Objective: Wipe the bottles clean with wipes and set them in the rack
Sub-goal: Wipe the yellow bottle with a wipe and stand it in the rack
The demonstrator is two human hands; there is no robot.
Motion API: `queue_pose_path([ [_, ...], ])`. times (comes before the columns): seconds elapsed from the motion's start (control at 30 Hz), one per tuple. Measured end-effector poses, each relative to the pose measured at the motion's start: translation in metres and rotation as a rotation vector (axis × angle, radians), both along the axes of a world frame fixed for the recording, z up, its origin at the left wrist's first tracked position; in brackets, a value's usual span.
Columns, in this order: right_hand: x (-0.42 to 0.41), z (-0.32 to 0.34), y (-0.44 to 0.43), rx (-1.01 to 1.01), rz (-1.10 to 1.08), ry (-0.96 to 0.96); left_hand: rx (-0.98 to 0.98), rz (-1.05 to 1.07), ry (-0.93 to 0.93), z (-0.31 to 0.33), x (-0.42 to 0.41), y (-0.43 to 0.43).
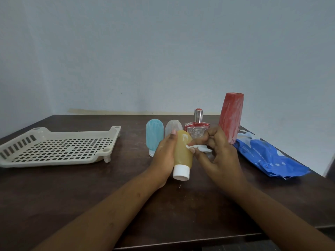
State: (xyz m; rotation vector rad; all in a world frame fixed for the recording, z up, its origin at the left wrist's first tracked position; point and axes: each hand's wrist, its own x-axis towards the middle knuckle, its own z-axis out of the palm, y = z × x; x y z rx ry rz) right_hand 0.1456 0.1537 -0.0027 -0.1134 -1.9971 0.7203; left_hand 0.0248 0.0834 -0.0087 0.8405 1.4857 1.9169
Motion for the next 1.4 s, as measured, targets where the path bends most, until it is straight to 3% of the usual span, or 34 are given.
queue_pose_path([
  [0.37,-0.002,-0.001,0.013,-0.038,-0.164,0.068,-0.070,-0.297,-0.026,-0.001,0.004,-0.005],
  [0.7,0.000,-0.002,0.003,-0.010,0.011,0.006,-0.090,-0.081,-0.042,-0.002,-0.002,-0.001],
  [1.0,-0.002,0.000,0.013,-0.040,-0.156,0.074,-0.054,-0.308,0.019,-0.002,0.002,-0.004],
  [1.23,-0.001,-0.001,0.007,-0.054,-0.069,0.068,-0.029,-0.267,0.084,-0.003,0.002,-0.004],
  [1.4,0.000,-0.004,0.002,0.055,0.000,0.014,-0.089,-0.157,0.123,-0.003,-0.001,-0.004],
])
